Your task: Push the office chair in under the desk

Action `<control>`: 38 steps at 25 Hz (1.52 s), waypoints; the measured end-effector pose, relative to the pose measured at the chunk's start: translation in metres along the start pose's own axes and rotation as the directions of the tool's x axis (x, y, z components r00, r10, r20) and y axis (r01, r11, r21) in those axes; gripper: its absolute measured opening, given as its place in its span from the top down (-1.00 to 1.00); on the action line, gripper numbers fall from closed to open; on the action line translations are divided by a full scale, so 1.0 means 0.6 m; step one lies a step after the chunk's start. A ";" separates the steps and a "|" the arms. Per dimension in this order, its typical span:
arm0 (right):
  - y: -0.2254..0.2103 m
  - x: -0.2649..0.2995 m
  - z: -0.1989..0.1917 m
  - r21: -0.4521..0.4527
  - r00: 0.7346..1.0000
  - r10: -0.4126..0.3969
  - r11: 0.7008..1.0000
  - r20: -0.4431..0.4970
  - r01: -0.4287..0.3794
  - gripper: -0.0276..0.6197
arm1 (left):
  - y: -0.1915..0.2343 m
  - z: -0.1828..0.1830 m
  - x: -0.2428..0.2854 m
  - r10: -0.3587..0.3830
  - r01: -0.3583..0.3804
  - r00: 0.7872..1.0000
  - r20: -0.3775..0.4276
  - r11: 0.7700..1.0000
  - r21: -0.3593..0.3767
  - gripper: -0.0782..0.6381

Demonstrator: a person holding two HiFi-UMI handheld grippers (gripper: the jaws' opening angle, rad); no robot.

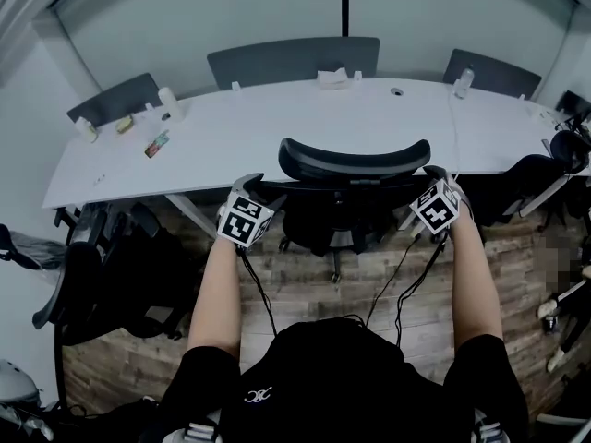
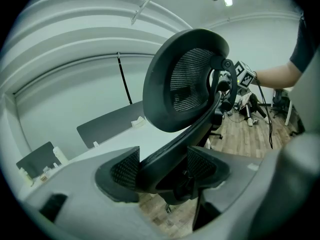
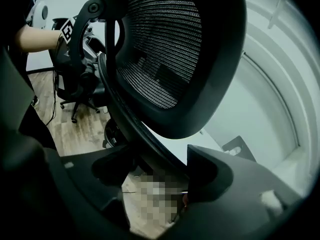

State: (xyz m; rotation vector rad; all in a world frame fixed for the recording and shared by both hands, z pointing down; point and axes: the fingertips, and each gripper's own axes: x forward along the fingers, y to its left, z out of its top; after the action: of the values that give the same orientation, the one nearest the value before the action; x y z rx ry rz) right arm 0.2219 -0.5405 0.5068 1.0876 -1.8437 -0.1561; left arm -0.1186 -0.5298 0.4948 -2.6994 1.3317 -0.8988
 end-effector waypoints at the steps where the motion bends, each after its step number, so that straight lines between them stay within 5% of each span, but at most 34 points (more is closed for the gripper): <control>1: -0.007 0.004 -0.002 0.002 1.000 0.000 1.000 -0.008 0.000 -0.14 | 0.001 0.005 0.008 -0.001 0.001 1.000 0.000 1.000 0.001 -0.03; 38: -0.160 0.097 -0.037 0.028 0.998 -0.033 0.999 -0.051 0.034 -0.20 | 0.015 0.095 0.151 -0.032 0.032 0.999 0.024 0.999 0.008 0.00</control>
State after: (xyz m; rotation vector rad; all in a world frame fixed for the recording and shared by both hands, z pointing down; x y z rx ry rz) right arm 0.2894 -0.6332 0.5071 1.1332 -1.7882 -0.1204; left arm -0.0539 -0.6152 0.4897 -2.7240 1.2815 -0.8697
